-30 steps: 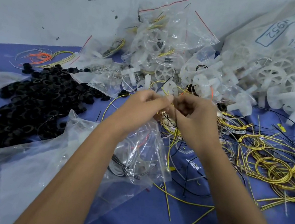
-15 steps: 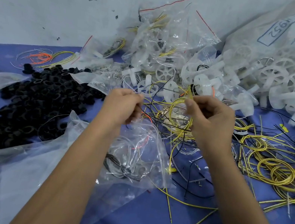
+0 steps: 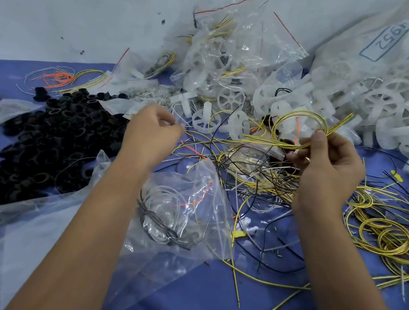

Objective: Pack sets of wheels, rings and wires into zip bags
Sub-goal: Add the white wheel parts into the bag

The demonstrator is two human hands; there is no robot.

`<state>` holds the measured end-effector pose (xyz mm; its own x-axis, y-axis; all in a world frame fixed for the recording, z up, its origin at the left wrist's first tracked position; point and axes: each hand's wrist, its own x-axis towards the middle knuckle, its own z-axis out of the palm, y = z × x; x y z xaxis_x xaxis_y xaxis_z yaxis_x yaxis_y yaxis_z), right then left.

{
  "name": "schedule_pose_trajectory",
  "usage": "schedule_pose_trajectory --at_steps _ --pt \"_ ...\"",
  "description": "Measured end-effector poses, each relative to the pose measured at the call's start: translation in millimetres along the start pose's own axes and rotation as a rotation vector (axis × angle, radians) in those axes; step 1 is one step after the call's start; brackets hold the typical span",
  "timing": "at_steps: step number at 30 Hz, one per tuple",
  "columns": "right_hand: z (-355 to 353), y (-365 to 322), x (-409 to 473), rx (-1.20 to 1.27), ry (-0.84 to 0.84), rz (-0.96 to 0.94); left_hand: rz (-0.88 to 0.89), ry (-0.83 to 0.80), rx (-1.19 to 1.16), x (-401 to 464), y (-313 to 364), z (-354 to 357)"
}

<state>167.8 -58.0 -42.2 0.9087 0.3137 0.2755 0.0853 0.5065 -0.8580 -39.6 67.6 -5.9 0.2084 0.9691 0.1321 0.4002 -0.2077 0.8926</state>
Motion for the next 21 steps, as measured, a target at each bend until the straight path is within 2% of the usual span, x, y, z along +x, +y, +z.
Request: schedule_pose_trajectory --at_steps 6,8,12,16,21 --pt "0.4 2.3 0.0 -0.013 -0.03 0.043 0.331 -0.715 0.129 -11.1 11.5 -10.6" --pt "0.9 4.4 -0.7 -0.016 -0.047 0.052 0.364 -0.846 0.184 -15.6 11.6 -9.5" --pt "2.1 3.7 -4.8 -0.006 -0.11 0.06 0.392 -0.816 0.199 -13.4 8.5 -9.9" --pt "6.0 -2.2 -12.9 0.016 -0.283 0.073 0.329 -0.773 0.078 -8.0 3.4 -25.7" --pt "12.7 -8.3 -29.4 0.026 -0.592 0.049 0.388 -0.53 -0.034 -3.8 2.2 -31.1"
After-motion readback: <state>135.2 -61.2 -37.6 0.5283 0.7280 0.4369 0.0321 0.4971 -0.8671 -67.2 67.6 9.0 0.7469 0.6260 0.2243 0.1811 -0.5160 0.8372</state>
